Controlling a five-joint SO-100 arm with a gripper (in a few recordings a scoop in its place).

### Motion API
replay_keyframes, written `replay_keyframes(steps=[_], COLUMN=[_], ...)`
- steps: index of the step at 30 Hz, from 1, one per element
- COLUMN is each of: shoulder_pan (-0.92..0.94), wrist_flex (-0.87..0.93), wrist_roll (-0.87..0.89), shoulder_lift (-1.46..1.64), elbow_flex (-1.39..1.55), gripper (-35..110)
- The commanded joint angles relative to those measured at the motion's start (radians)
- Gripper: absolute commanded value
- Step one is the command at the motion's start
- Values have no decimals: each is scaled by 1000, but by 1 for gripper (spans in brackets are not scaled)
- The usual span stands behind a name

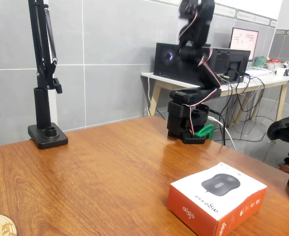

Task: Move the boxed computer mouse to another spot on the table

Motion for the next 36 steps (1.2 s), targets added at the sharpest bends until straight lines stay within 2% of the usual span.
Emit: replay_keyframes(steps=[1, 4, 7, 9, 10, 11, 12, 13, 15, 16, 18, 20, 22, 26, 30, 36], shoulder_pan=[-272, -390, -466, -506, -528, -548, -572, -583, -591, -581, -572, -586, -617, -672, -724, -805], wrist_flex=[408, 575, 664, 729, 787, 867, 951, 980, 922, 902, 951, 1017, 1023, 1152, 1094, 1058], wrist_roll=[250, 285, 285, 331, 414, 560, 724, 753, 686, 653, 684, 641, 500, 176, -38, -186], shoulder_lift=[-468, -742, -916, -963, -983, -1009, -1049, -1091, -1170, -1203, -1229, -1224, -1193, -1160, -1135, -1204], elbow_flex=[-486, -744, -856, -865, -871, -893, -930, -945, -950, -953, -948, -902, -796, -644, -480, -422], gripper=[1, 4, 9, 18, 24, 34, 52, 70, 101, 106, 106, 106, 106, 106, 106, 106])
